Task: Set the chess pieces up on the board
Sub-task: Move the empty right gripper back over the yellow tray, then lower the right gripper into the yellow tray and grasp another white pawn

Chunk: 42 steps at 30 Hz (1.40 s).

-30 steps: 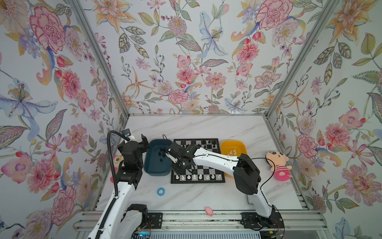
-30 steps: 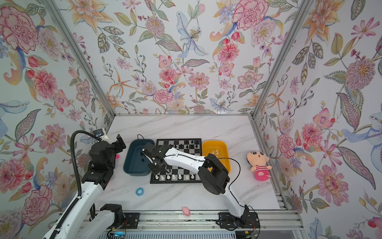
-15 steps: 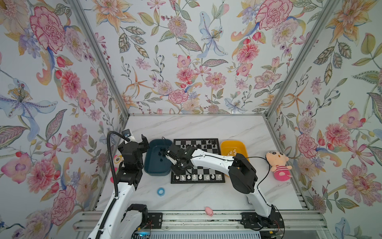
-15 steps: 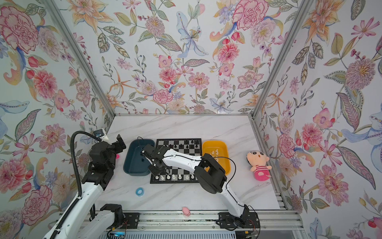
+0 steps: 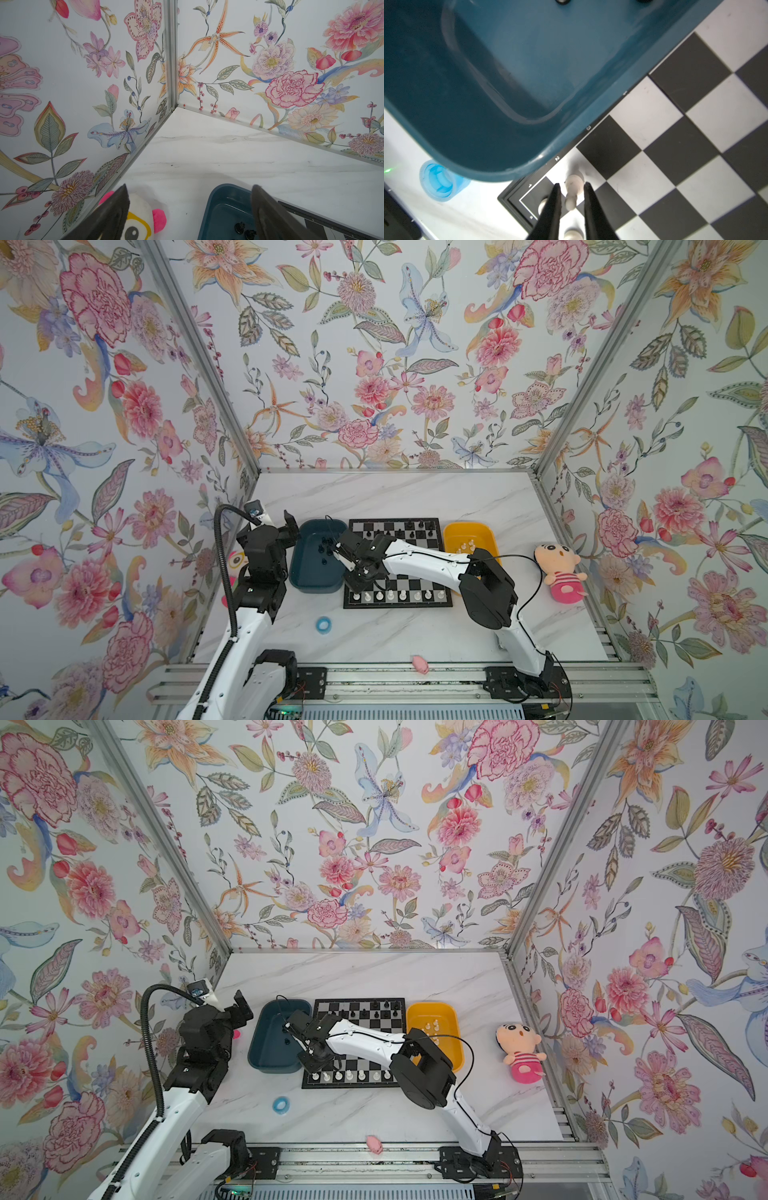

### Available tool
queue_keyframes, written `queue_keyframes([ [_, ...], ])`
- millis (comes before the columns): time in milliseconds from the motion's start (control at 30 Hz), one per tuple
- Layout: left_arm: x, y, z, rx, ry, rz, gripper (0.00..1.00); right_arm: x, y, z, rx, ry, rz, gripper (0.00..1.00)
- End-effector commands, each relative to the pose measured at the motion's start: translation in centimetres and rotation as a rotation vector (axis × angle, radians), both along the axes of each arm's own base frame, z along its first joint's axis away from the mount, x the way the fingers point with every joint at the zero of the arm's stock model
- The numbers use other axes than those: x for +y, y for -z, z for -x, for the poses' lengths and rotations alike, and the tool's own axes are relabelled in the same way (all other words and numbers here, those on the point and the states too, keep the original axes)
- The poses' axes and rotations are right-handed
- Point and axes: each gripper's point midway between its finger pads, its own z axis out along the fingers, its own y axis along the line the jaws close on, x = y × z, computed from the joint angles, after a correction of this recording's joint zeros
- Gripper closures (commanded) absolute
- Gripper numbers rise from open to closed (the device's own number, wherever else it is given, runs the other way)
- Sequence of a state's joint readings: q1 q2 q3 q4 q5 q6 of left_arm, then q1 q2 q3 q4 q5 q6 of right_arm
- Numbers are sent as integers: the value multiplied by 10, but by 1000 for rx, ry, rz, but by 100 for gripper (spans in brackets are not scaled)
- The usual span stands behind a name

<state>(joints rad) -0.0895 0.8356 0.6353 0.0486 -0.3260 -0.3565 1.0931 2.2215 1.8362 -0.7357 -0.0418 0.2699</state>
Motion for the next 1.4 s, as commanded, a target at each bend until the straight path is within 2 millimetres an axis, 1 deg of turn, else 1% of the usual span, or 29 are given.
queue_keyframes([
  [0, 3, 0, 1, -15, -10, 3, 8, -4, -1, 4, -5, 4, 13, 73],
  [167, 4, 0, 2, -15, -14, 2, 8, -6, -10, 1, -32, 15, 7, 70],
  [267, 3, 1, 2, -13, -13, 2, 8, -7, -22, -7, -54, 27, -11, 70],
  [400, 3, 2, 2, -11, -11, 1, 8, -15, -52, -28, -98, 68, -58, 71],
  [567, 3, 3, 1, -6, -12, -1, 8, -38, -92, -53, -152, 130, -118, 70],
  [667, 3, 5, -1, 3, -12, -3, 8, -61, -110, -68, -177, 181, -143, 70],
  [733, 3, 7, -2, 10, -11, -4, 8, -82, -119, -78, -204, 227, -147, 70],
  [767, 3, 8, -3, 11, -9, -4, 8, -94, -122, -84, -220, 252, -143, 70],
  [867, 2, 10, -5, 18, -5, -5, 8, -139, -121, -100, -247, 346, -100, 71],
  [1000, -1, 15, -12, 38, 7, -6, 8, -204, -109, -116, -250, 476, -44, 73],
  [1067, -3, 19, -16, 54, 16, -3, 8, -227, -100, -117, -240, 519, -23, 73],
  [1100, -3, 20, -18, 58, 20, 0, 8, -247, -96, -124, -237, 566, -10, 73],
  [1200, -6, 24, -24, 73, 31, 9, 8, -277, -82, -127, -222, 621, 19, 74],
  [1300, -8, 25, -29, 75, 41, 21, 8, -298, -68, -129, -205, 656, 48, 75],
  [1367, -10, 26, -31, 77, 50, 29, 8, -308, -58, -131, -185, 671, 57, 75],
])
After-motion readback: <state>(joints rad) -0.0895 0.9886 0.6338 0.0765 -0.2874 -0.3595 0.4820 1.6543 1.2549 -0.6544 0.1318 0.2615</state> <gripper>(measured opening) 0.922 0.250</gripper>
